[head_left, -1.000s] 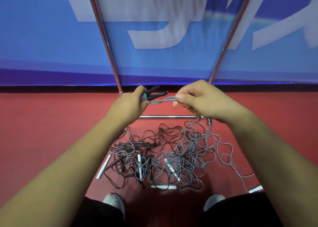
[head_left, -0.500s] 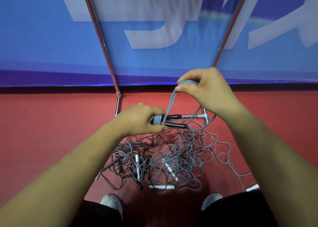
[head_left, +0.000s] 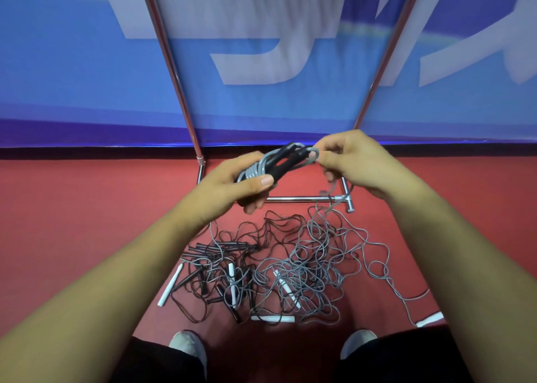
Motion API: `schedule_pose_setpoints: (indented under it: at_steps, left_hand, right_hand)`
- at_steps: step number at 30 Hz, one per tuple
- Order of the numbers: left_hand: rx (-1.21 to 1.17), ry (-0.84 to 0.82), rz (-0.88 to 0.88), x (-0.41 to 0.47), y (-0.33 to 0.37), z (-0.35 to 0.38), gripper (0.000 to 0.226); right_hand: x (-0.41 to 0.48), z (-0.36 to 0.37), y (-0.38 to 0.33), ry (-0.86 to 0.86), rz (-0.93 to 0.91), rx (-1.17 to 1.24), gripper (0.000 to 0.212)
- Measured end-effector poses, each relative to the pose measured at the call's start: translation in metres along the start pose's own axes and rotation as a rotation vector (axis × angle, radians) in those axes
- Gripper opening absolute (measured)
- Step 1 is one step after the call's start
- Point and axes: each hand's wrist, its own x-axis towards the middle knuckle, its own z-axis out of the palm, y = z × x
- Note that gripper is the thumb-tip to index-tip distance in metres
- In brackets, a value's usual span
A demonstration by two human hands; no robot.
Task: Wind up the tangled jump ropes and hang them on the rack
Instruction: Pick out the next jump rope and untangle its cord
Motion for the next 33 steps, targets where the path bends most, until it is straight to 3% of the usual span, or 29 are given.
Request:
schedule_pose_setpoints:
  at_steps: [4,8,15,20,25,28,33]
  left_hand:
    - [-0.087,0.043,0.009,-0.002,0.000,-0.002,0.041]
    - [-0.289,0.173,0.024,0.002,0.003,-0.003,0.051]
    - [-0.360,0.302,-0.057,0.008,0.001,-0.007,0.035]
    - [-0.357,0.368,-0.096,0.012,0.003,-0.004,0.011]
    - [-0.288,0.436,-0.137,0.014,0.001,-0.007,0.017]
    - [-0.224,0.497,-0.162,0.016,-0.002,-0.007,0.025]
    - [0.181,0.519,-0.174,0.017,-0.009,-0.007,0.023]
  right_hand:
    - [-0.001,0.004,-0.003,-0.142,0.067,0.064,0.023]
    - [-0.003,0.001,-0.008,-0.151,0.028,0.190,0.014]
    - [-0.004,0.000,-0.009,-0.065,-0.072,-0.167,0.011]
    - [-0.006,0.001,-0.013,-0.054,-0.049,-0.206,0.010]
    - [-0.010,0.002,-0.017,-0.024,-0.036,-0.277,0.014]
    - [-0.013,0.002,-0.021,-0.054,0.011,-0.174,0.013]
    - [-0.019,0.013,-0.030,-0.199,0.033,-0.034,0.015]
